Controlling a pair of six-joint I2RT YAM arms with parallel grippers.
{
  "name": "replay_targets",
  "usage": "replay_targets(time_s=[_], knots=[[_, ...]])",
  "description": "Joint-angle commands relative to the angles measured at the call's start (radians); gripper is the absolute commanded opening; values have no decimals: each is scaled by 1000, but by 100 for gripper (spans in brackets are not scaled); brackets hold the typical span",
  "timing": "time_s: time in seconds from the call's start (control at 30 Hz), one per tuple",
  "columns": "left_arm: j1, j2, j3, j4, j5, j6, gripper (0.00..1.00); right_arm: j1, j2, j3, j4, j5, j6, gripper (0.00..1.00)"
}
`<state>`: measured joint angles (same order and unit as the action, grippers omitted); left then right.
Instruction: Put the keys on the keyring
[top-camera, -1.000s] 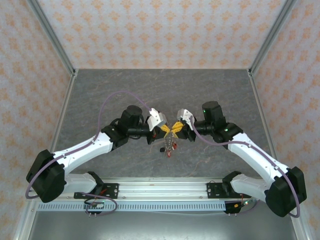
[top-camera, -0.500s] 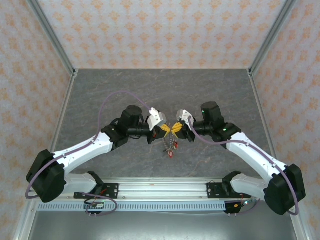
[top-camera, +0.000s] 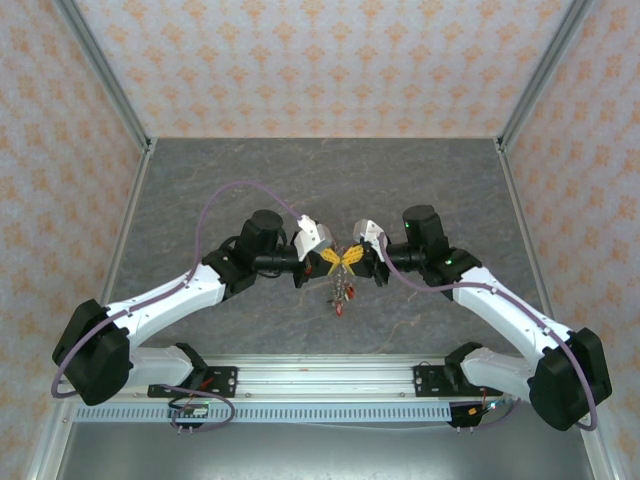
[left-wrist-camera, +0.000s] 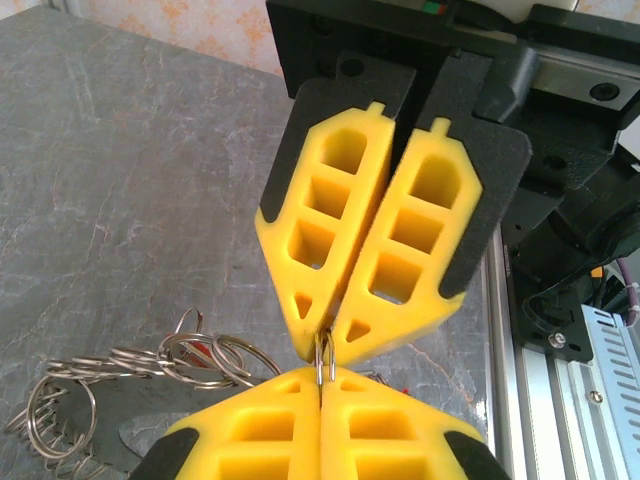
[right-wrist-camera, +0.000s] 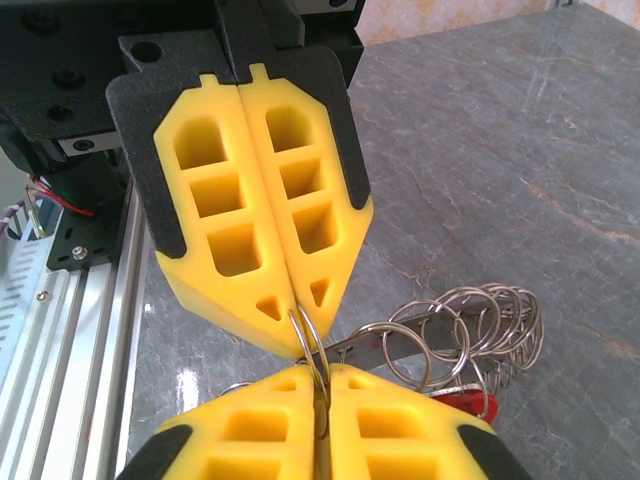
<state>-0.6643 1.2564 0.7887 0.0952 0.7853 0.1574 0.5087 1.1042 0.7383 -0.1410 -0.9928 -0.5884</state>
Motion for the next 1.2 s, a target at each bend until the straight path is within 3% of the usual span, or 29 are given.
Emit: replay_targets(time_s=[0.0,0.17,0.4,0.73,0.93,1.17], knots=[[2,-20,21,48,29,3,0,-5,-9,6,30,-3,-4,4],[2,-14,38,-72,-52,76,12,-1,-9,77,-119,45,-59,0],[0,17,75,-167,-72,143,14,65,7,184,-352,230,-168,0],[-1,43,95,-134,5,126,18,102,19,224,-364,273,-175,0],[-1,62,115,-167,43,140,24,105,28,226,-358,263,-179,0],[-3,90,141,-202,48,164,25,106,22,222,-345,235,-183,0]])
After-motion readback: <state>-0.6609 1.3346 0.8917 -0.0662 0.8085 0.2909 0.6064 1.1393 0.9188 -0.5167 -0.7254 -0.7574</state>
